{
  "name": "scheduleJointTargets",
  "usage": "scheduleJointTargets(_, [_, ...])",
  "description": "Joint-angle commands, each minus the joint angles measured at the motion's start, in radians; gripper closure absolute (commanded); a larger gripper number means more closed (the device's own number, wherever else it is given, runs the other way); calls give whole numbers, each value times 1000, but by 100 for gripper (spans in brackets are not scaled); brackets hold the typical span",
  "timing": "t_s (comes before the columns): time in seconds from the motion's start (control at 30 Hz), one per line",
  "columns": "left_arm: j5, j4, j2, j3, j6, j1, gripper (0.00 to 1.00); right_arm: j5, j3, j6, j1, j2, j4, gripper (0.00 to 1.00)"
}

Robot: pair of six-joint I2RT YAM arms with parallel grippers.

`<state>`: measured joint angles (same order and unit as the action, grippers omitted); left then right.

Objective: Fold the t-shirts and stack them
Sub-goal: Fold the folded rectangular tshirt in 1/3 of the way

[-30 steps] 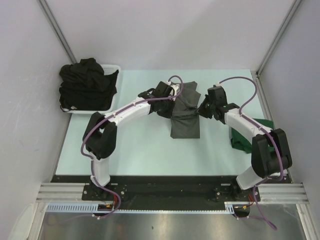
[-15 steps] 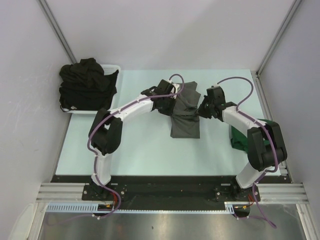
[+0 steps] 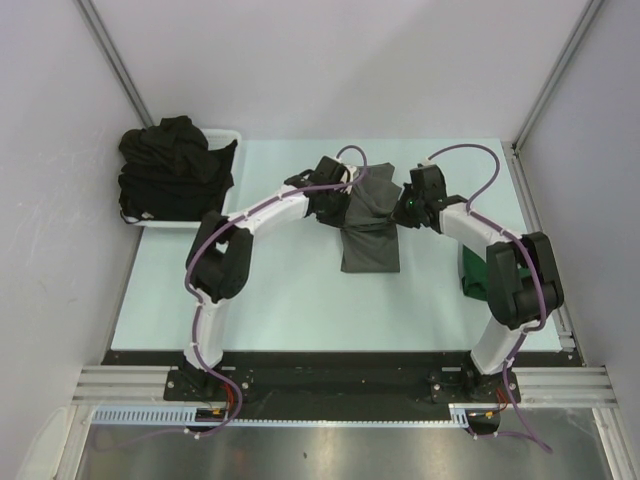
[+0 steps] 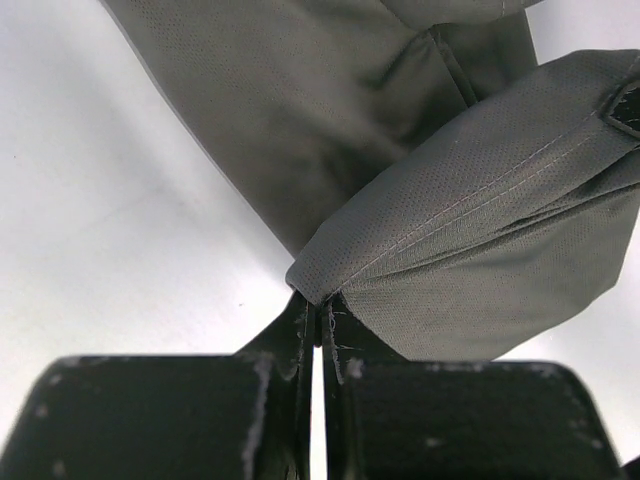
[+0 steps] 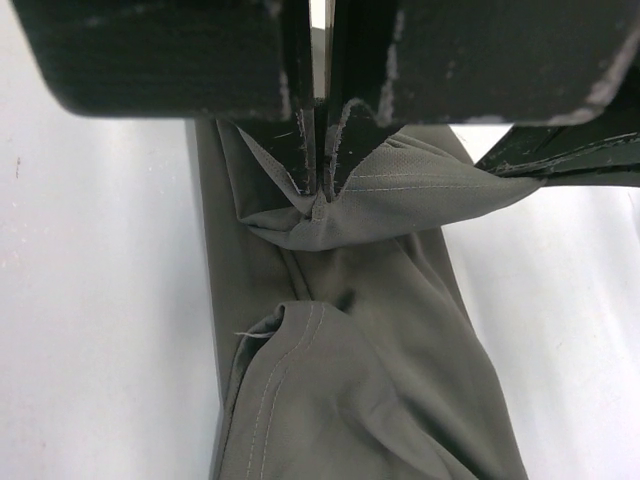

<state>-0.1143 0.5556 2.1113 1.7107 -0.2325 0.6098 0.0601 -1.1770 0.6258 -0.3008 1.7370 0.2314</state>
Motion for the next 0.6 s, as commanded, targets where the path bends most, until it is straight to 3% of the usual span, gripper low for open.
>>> scheduleJointTargets(0.0, [-7, 1, 9, 69, 32, -21, 100, -31, -49, -23, 14, 22, -29, 100])
scheduleJointTargets(0.33, [-19, 12, 30, 92, 51, -42, 99, -36, -62, -8, 12, 59, -46, 100])
scheduleJointTargets(0.4, [-24, 13, 41, 101, 53, -45, 93, -43, -70, -9, 14, 71, -37, 100])
scheduleJointTargets(0.43, [-27, 21, 44, 102, 52, -45, 89, -49, -81, -3, 14, 73, -23, 97])
scheduleJointTargets(0.47, [-30, 21, 50, 102, 48, -47, 83, -51, -84, -3, 12, 81, -18, 82])
scheduleJointTargets(0.5, [-30, 23, 52, 102, 44, -47, 75, -57, -91, 2, 11, 82, 0, 74])
scheduleJointTargets(0.57, [-38, 20, 53, 99, 39, -47, 69, -60, -96, 5, 11, 82, 6, 67])
